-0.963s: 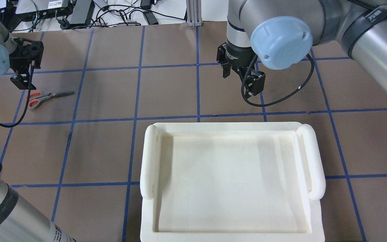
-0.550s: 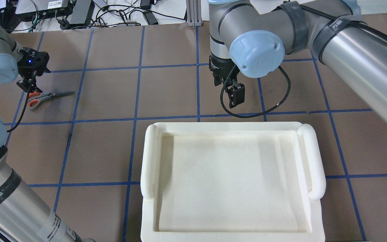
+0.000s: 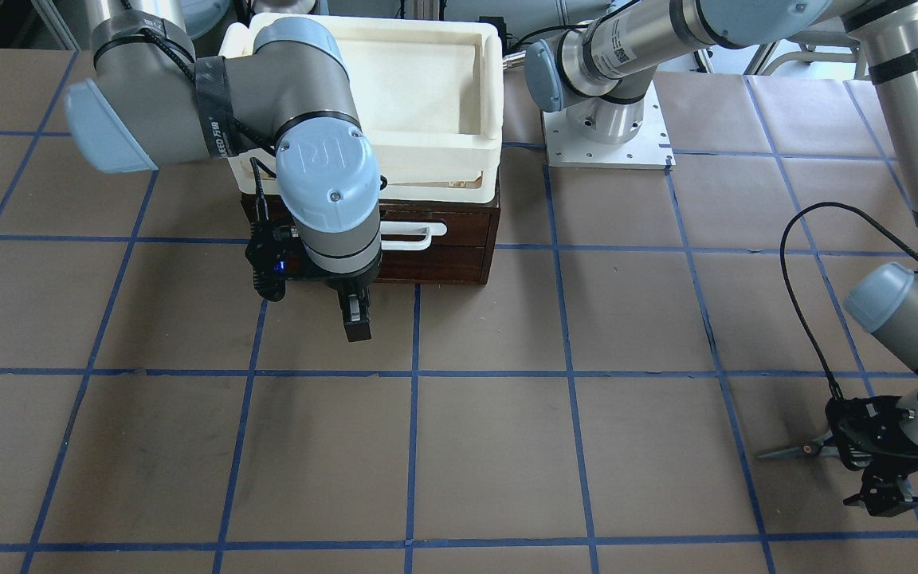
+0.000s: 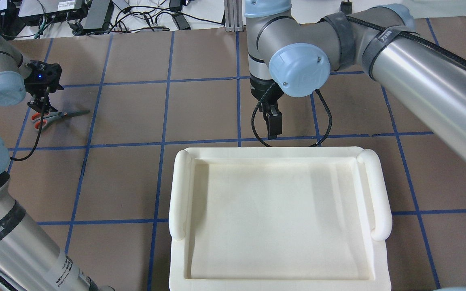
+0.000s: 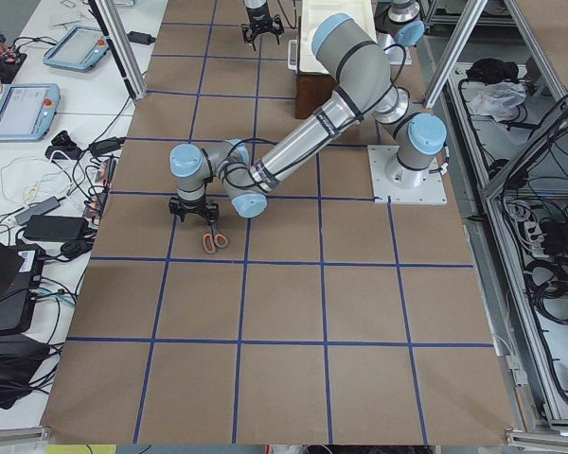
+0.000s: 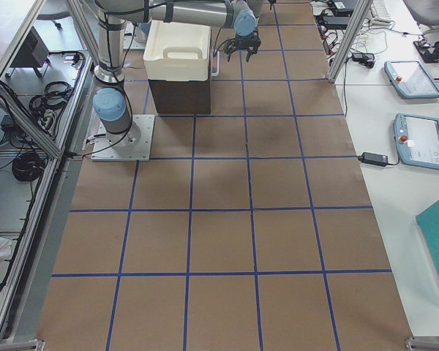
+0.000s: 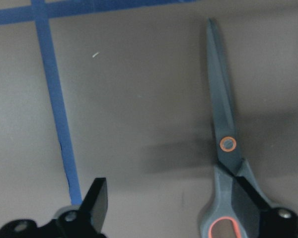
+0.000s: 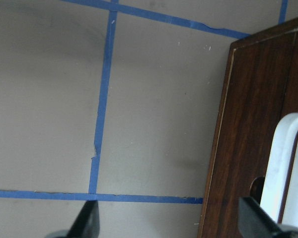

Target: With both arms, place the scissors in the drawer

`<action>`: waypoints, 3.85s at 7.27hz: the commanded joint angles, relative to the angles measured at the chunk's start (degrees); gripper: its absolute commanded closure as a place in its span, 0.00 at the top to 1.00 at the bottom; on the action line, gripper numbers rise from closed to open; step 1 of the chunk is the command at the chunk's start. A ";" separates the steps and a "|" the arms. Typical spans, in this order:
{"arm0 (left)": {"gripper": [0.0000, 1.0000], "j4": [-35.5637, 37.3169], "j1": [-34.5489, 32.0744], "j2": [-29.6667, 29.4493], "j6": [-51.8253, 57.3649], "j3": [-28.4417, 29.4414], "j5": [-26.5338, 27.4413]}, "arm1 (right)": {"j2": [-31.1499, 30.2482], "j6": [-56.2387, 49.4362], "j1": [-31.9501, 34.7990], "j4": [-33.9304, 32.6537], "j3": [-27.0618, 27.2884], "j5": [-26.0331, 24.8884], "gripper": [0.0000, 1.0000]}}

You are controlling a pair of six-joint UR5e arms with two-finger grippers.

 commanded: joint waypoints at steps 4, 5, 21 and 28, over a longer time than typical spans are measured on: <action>0.81 -0.03 1.09 1.62 -3.78 -3.98 0.09 | 1.05 4.95 0.30 4.51 0.01 2.71 1.00; 0.72 -0.12 1.18 1.54 -3.60 -4.06 0.09 | 1.40 6.61 0.30 4.78 0.01 2.71 1.00; 0.00 -10.82 -3.19 13.02 -4.22 -4.16 -3.16 | 3.51 7.33 0.74 8.83 0.10 3.85 1.00; 0.00 -30.34 -21.47 29.65 -17.98 -2.92 -2.98 | 4.30 6.02 1.27 8.04 1.07 3.77 1.00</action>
